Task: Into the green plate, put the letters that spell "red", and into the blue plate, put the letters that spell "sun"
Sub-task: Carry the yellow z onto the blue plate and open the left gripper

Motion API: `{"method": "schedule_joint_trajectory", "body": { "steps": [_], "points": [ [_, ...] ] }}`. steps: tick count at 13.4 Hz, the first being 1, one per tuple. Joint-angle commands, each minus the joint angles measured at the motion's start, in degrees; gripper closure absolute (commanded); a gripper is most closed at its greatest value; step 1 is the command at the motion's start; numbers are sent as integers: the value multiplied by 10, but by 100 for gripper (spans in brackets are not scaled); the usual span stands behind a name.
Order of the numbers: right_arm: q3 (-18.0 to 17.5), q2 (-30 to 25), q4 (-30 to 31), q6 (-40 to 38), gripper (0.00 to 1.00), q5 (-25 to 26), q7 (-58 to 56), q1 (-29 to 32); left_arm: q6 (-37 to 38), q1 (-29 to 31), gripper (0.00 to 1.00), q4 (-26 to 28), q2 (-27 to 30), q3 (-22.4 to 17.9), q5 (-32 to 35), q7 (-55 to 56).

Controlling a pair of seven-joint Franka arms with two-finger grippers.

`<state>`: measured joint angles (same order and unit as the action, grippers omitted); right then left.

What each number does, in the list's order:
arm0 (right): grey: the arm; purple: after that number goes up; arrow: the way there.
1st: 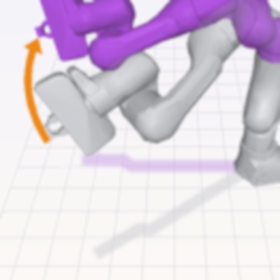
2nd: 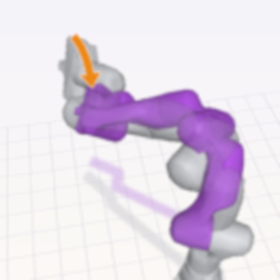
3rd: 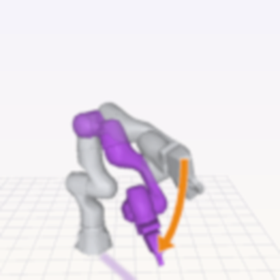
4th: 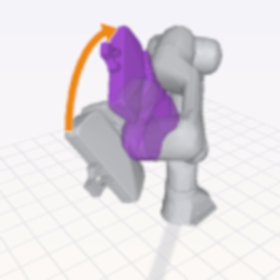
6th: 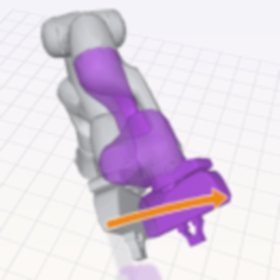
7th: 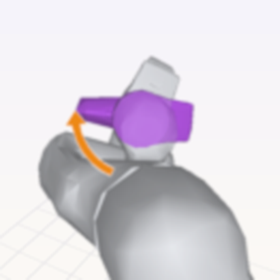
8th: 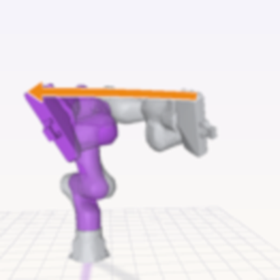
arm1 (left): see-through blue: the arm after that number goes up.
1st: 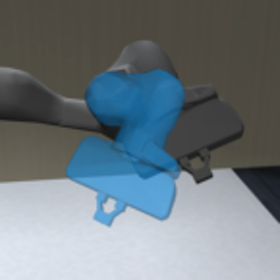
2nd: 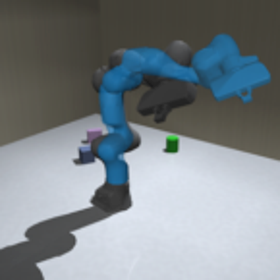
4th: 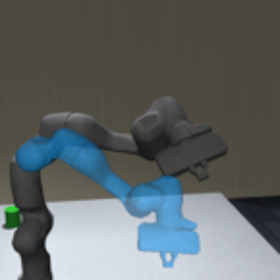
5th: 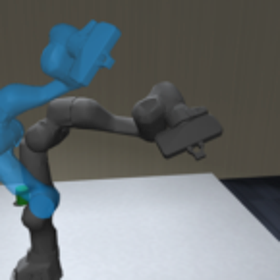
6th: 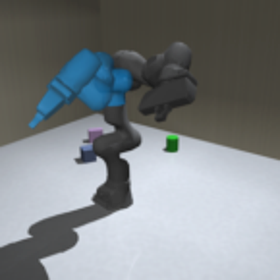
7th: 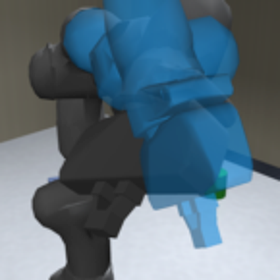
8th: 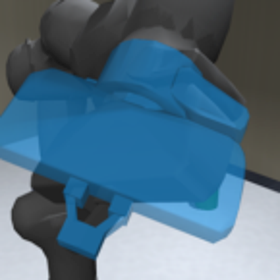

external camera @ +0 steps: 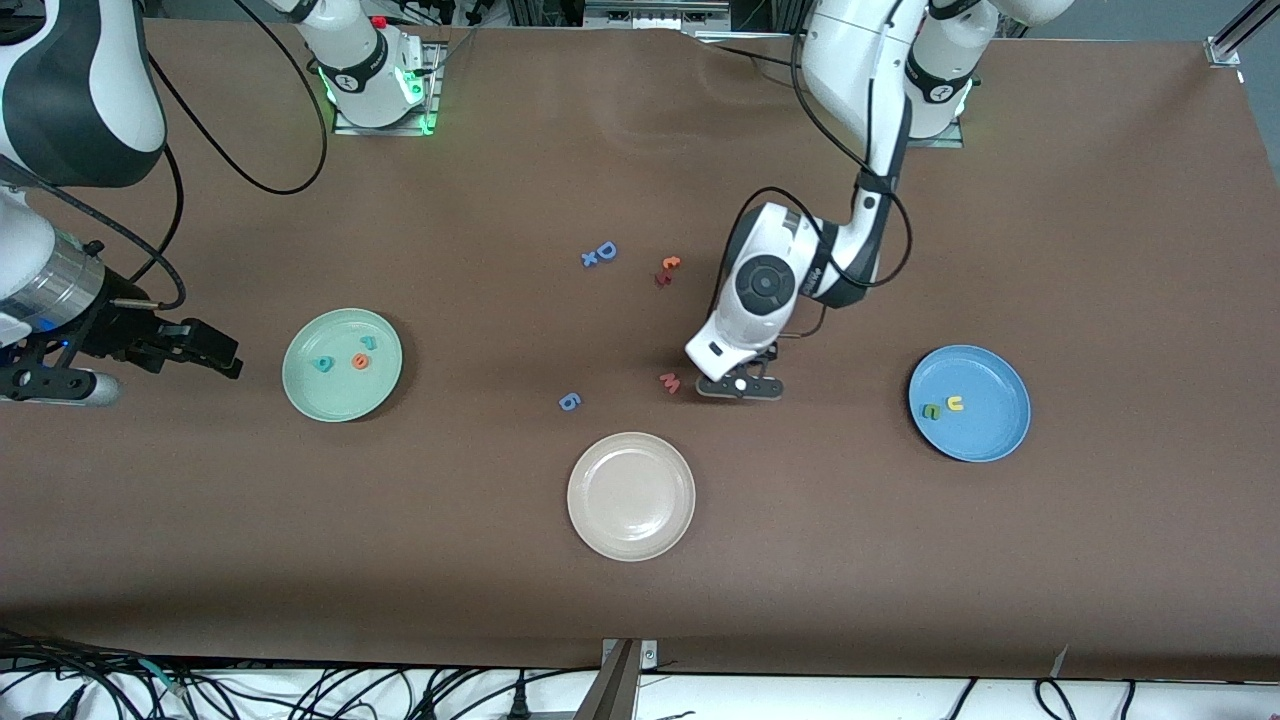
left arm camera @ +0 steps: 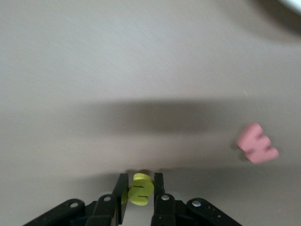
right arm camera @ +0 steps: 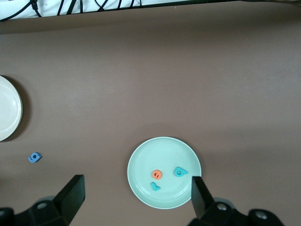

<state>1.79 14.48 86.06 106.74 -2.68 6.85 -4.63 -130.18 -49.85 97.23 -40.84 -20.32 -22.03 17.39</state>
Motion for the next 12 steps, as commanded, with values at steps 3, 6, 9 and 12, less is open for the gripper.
{"method": "schedule_joint_trajectory", "body": {
  "steps": [3, 6, 9, 12],
  "points": [
    [-1, 5, -9, -1, 0, 3, -2, 2, 132, 118, 87, -65, 48, 40, 85, -43],
    [-1, 5, -9, -1, 0, 3, -2, 2, 155, 191, 87, -63, 62, 70, 116, -123],
    [-1, 5, -9, -1, 0, 3, -2, 2, 183, 234, 87, -62, 67, 70, 120, -178],
    [-1, 6, -9, -1, 0, 3, -2, 2, 188, 276, 86, -59, 69, 70, 139, -243]
  ]
}}
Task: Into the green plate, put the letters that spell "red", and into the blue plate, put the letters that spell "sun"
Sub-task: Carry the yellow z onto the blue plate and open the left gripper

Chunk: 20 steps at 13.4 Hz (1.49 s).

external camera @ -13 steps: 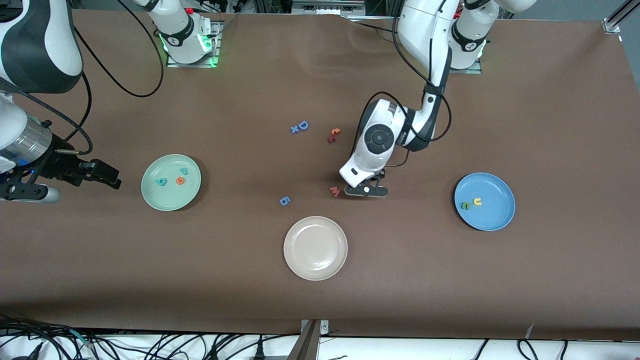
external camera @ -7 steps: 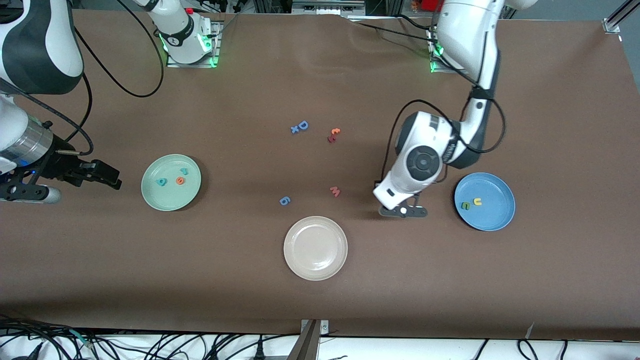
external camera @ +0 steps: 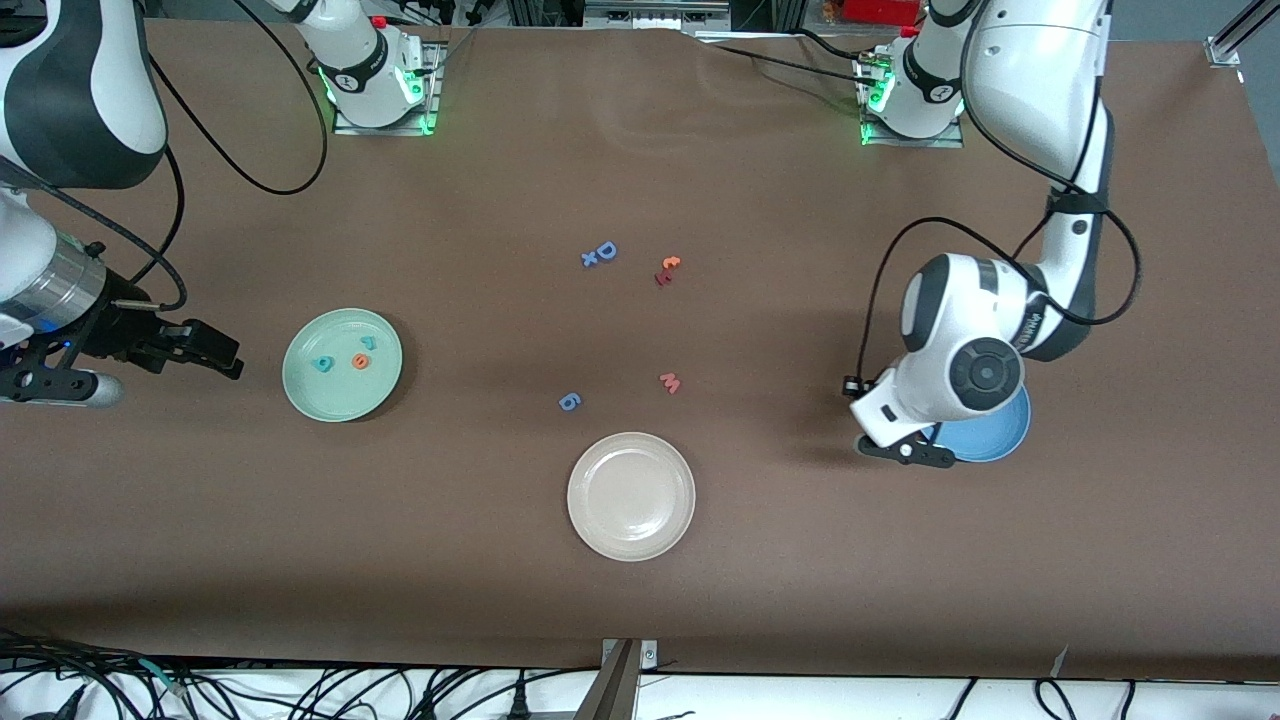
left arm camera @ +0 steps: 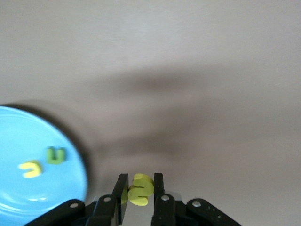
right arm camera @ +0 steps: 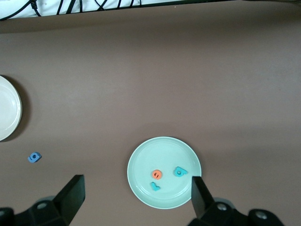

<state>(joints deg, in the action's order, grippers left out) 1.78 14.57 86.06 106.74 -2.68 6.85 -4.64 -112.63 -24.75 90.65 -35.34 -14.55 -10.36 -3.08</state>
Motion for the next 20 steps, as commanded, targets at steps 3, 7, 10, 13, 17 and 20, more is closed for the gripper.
{"method": "schedule_joint_trajectory", "body": {
  "steps": [3, 7, 10, 13, 17, 20],
  "points": [
    [-1, 5, -9, -1, 0, 3, -2, 2, 13, 71, 85, 11, 12, 13, 22, -118],
    [-1, 7, -9, -1, 0, 3, -2, 2, 12, 117, 83, 11, 9, 13, 22, -171],
    [-1, 7, -8, -1, 0, 3, -2, 2, 9, 135, 83, 9, 7, 19, 38, -182],
    [-1, 7, -8, -1, 0, 3, -2, 2, 7, 137, 76, 7, 8, 16, 36, -156],
    [-1, 7, -8, -1, 0, 3, -2, 2, -1, 139, 0, 5, 7, 9, 32, -149],
    [-1, 7, -8, -1, 0, 3, -2, 2, -1, 132, 0, 3, 8, 6, 31, -148]
  ]
}}
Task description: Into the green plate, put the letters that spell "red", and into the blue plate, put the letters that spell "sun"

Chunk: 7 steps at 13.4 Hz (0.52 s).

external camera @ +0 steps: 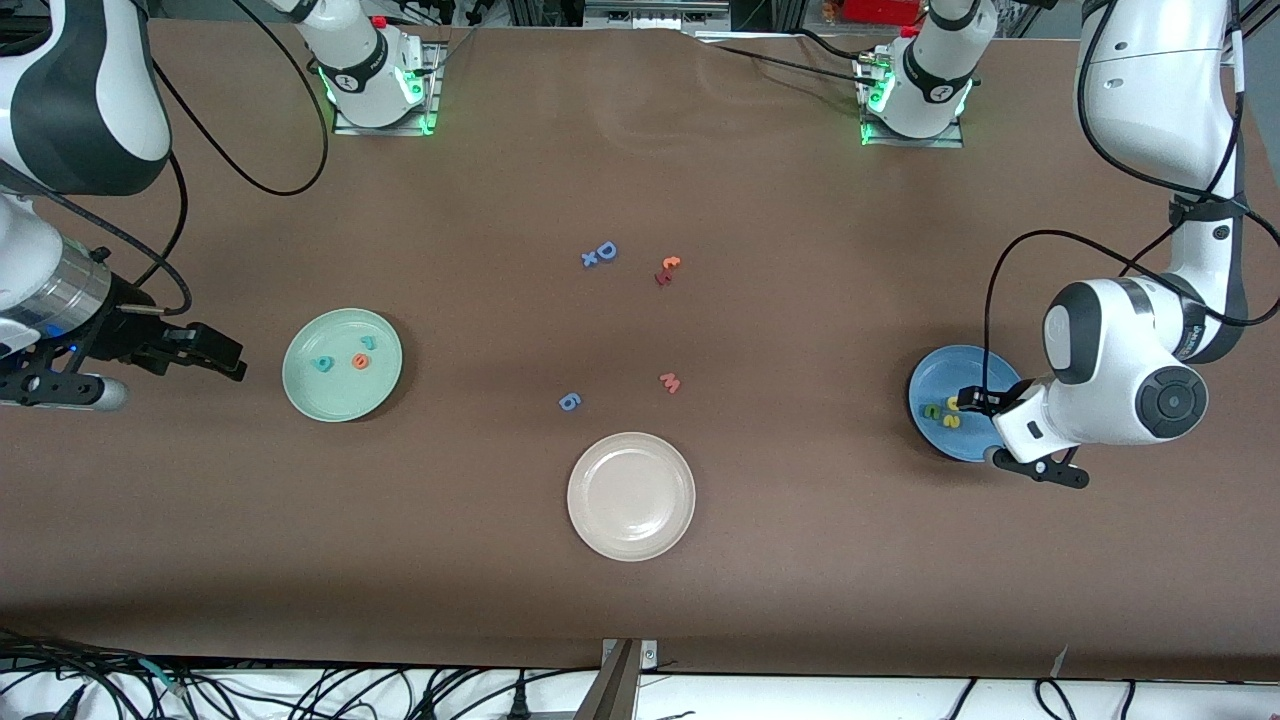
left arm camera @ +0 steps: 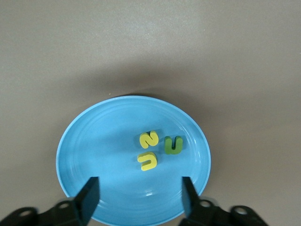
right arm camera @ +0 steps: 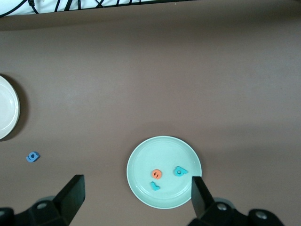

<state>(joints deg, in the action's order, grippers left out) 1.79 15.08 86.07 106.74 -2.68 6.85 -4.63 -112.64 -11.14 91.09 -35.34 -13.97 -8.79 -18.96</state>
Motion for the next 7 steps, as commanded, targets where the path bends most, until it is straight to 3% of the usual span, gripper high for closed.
{"method": "schedule_joint_trajectory", "body": {
  "steps": [1, 7],
  "points": [
    [-1, 2, -8, -1, 0, 3, -2, 2, -1, -13, 0, -4, 9, -10, 14, 14],
    [-1, 2, -7, -1, 0, 4, -2, 2, 7, -30, 0, -40, 24, -13, 18, 75]
  ]
}}
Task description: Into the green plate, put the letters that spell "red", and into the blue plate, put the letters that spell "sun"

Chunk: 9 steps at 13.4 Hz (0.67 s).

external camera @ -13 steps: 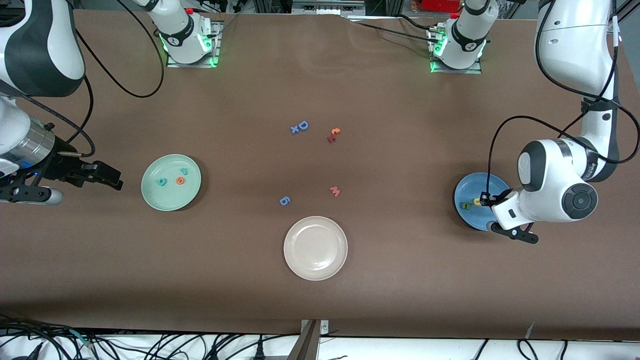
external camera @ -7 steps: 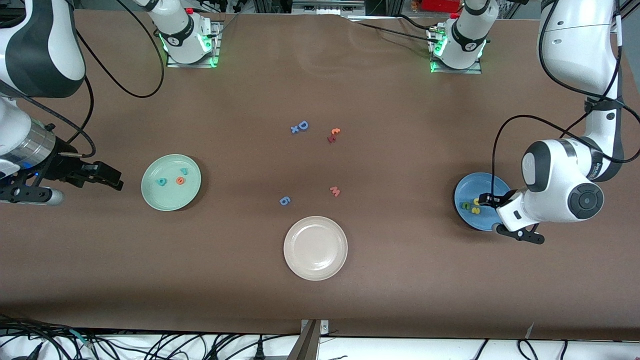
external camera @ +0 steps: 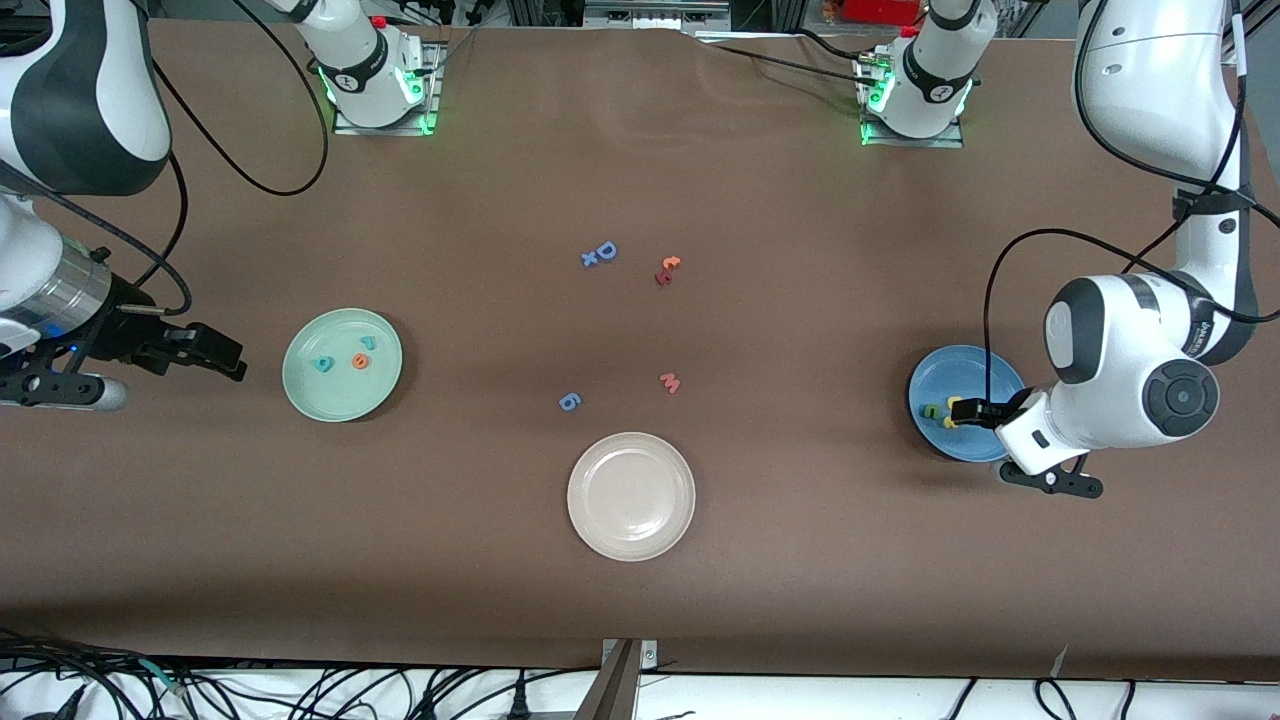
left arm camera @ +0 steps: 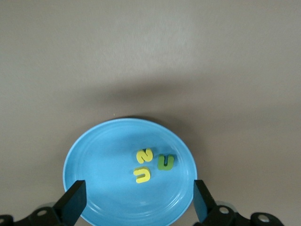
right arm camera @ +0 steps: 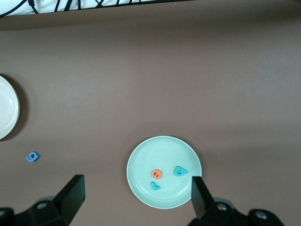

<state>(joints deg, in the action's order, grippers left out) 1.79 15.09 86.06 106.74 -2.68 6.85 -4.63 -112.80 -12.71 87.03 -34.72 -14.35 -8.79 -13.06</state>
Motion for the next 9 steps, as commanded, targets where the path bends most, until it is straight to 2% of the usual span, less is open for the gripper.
{"method": "schedule_joint_trajectory", "body": {
  "steps": [1, 3, 5, 9],
  "points": [
    [-1, 2, -7, -1, 0, 4, -2, 2, 8, -16, 0, 4, 30, -10, 19, 28],
    [-1, 2, -8, -1, 0, 4, -2, 2, 20, -31, 0, 9, 60, -23, 21, 44],
    [-1, 2, -7, -1, 0, 4, -2, 2, 50, -61, 0, 13, 101, -54, 21, 82],
    [-1, 2, -7, -1, 0, 4, -2, 2, 56, -59, 0, 57, 193, -56, 22, 84]
  ]
}}
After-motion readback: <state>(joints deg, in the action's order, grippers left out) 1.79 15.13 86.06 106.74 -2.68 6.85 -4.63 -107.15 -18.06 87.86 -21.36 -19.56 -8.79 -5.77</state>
